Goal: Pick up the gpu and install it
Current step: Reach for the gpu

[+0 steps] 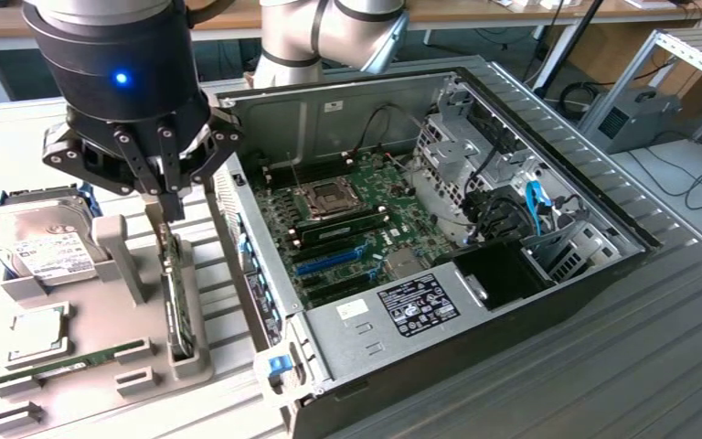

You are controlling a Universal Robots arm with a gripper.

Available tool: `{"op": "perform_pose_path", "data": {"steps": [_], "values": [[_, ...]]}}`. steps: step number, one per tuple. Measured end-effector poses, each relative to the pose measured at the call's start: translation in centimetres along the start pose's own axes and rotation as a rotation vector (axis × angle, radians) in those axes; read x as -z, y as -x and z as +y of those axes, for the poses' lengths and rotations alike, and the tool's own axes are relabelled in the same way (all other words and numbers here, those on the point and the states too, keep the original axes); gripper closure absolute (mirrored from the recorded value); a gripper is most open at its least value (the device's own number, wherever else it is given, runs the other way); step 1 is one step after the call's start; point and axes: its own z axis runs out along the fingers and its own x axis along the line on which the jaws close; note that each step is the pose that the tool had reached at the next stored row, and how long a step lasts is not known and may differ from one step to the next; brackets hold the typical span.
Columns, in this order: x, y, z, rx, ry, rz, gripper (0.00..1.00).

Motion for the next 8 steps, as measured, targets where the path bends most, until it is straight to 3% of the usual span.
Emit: {"op": "perform_pose_path", "data": {"steps": [8], "values": [[0.02, -0.01, -0.31, 0.000, 0.0000, 0.0000, 0.89]]}}
